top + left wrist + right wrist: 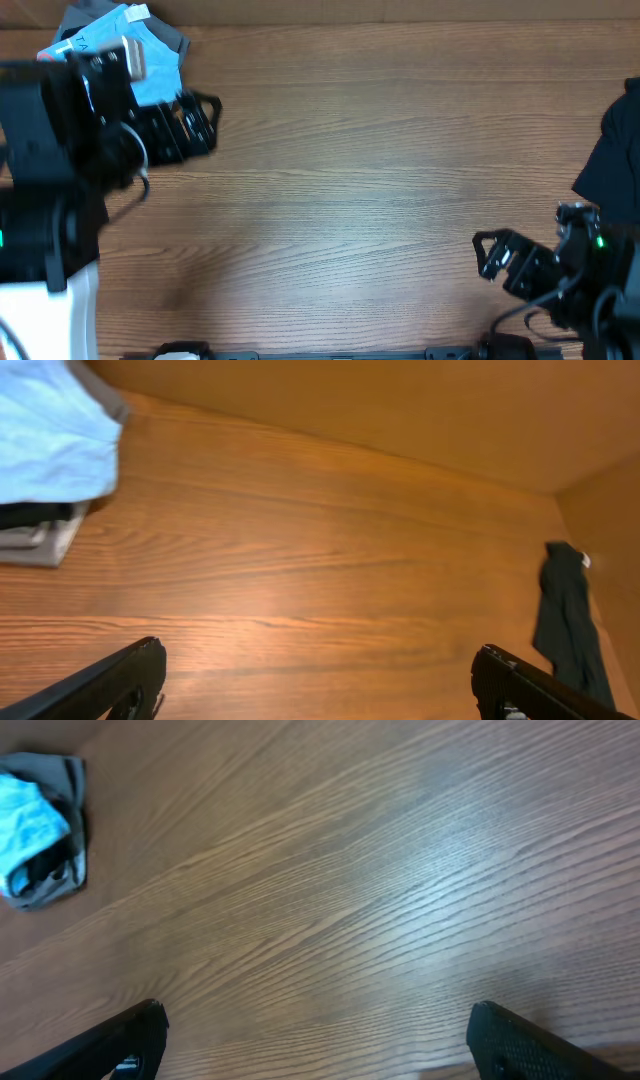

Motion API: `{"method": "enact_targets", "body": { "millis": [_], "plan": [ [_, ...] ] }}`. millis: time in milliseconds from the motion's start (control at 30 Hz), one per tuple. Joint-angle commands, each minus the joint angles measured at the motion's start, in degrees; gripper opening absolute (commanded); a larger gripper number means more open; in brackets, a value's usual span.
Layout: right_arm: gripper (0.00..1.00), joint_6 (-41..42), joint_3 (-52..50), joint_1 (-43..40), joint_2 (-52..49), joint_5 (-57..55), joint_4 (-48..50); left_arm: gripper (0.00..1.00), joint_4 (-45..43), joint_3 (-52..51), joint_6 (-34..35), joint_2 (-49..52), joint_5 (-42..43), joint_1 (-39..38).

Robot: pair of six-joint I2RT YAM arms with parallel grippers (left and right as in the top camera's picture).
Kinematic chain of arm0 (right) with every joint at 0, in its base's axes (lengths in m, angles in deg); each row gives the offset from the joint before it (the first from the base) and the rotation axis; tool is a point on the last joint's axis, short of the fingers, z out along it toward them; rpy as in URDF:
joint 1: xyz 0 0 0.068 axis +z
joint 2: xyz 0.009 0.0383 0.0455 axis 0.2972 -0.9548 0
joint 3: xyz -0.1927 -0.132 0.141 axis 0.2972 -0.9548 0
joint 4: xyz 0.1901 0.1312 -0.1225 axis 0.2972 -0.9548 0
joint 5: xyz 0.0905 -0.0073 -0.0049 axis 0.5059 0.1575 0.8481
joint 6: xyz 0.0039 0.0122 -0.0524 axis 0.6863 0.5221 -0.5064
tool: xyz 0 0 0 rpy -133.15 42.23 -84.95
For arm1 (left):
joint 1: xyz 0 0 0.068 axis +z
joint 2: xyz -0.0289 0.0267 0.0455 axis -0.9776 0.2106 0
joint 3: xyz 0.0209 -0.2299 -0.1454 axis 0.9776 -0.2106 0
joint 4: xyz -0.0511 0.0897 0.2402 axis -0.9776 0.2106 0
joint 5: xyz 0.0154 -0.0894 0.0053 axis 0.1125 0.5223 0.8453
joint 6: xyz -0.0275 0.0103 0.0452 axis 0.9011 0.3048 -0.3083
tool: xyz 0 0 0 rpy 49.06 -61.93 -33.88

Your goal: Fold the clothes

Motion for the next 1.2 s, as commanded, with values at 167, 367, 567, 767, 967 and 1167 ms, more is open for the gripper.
{"method": "enact_targets", "body": {
  "millis": [167,367,567,767,967,1167],
  "plan": [
    [1.00,-0.63,-0.11,-0.37,6.84,-0.42,-2.62,1.00,-1.49,-18.18,1.44,-23.10,-3.32,-6.49],
    [1.00,-0.70,-2.38,-0.37,7.76,-0.76,-0.42,1.00,-3.50,-34.03,1.42,-39.85,-4.04,-6.62],
    [1.00,-0.37,-3.52,-0.37,7.61,-2.34,5.75,1.00,-6.88,-44.00,1.60,-50.03,-5.09,-6.62],
    [1.00,-0.39,-3.52,-0.37,7.61,-2.36,9.73,1.00,-6.80,-46.53,1.60,-50.23,-6.84,-6.62],
    [1.00,-0.42,-3.52,-0.37,7.61,-2.36,9.94,1.00,-6.56,-47.32,1.60,-50.23,-6.82,-6.62],
    [1.00,-0.39,-3.52,-0.37,7.61,-2.34,9.88,1.00,-3.91,-47.32,1.60,-50.23,-6.82,-6.62]
  ]
}}
